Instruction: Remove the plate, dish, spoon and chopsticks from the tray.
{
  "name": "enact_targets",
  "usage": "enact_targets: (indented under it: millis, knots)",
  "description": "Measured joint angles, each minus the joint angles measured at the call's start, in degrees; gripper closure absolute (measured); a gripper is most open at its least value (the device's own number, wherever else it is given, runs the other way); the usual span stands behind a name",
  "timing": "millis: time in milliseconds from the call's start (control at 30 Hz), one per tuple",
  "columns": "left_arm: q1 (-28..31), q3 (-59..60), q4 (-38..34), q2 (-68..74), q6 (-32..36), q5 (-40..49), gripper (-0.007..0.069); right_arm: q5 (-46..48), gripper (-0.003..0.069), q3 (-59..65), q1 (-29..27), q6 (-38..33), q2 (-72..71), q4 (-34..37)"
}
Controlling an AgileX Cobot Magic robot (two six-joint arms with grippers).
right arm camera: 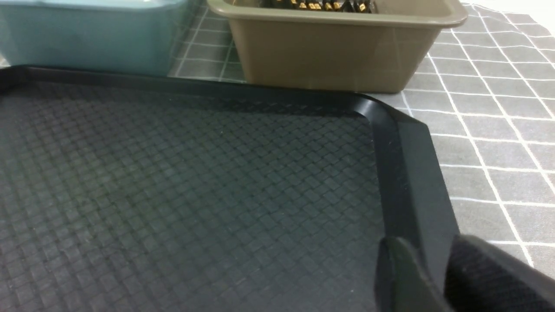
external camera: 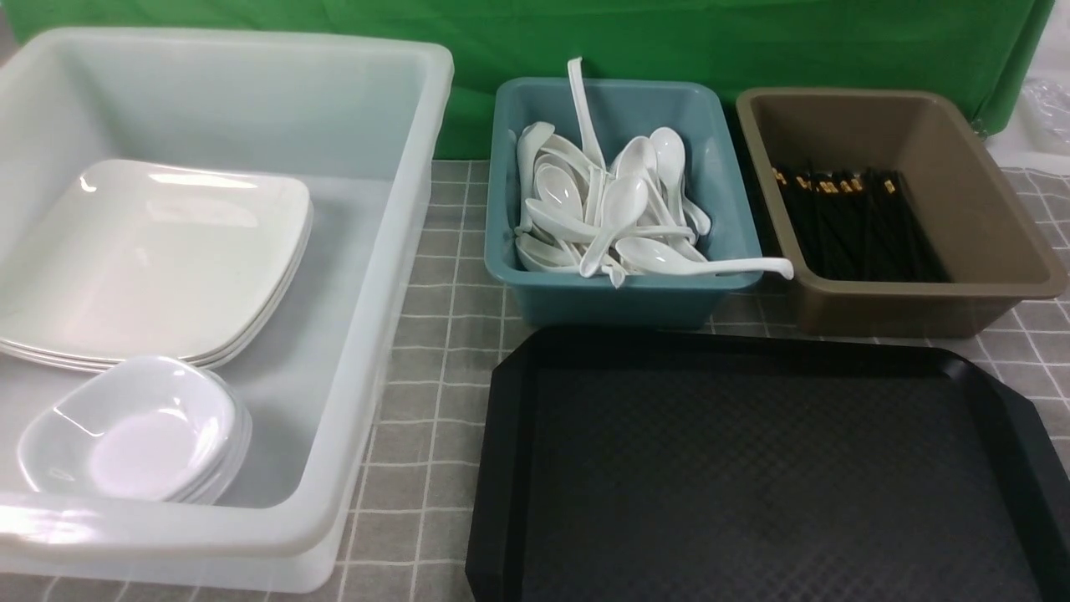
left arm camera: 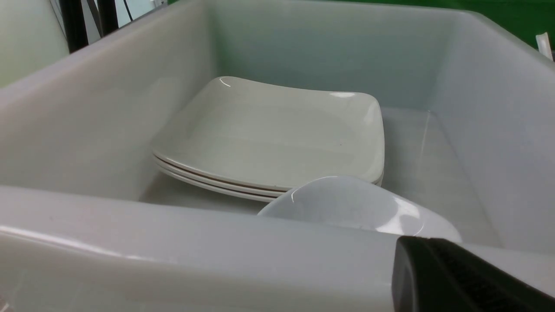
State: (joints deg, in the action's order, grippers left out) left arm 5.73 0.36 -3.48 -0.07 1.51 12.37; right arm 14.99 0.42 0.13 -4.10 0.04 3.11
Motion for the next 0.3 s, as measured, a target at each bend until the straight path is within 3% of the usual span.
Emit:
enact_targets:
  millis: [300]
  knots:
    - [0.0, 0.0, 0.0, 0.0, 0.0, 0.0, 0.0615, 0.0, 0.0425, 0.0, 0.0, 0.0, 0.0, 0.0]
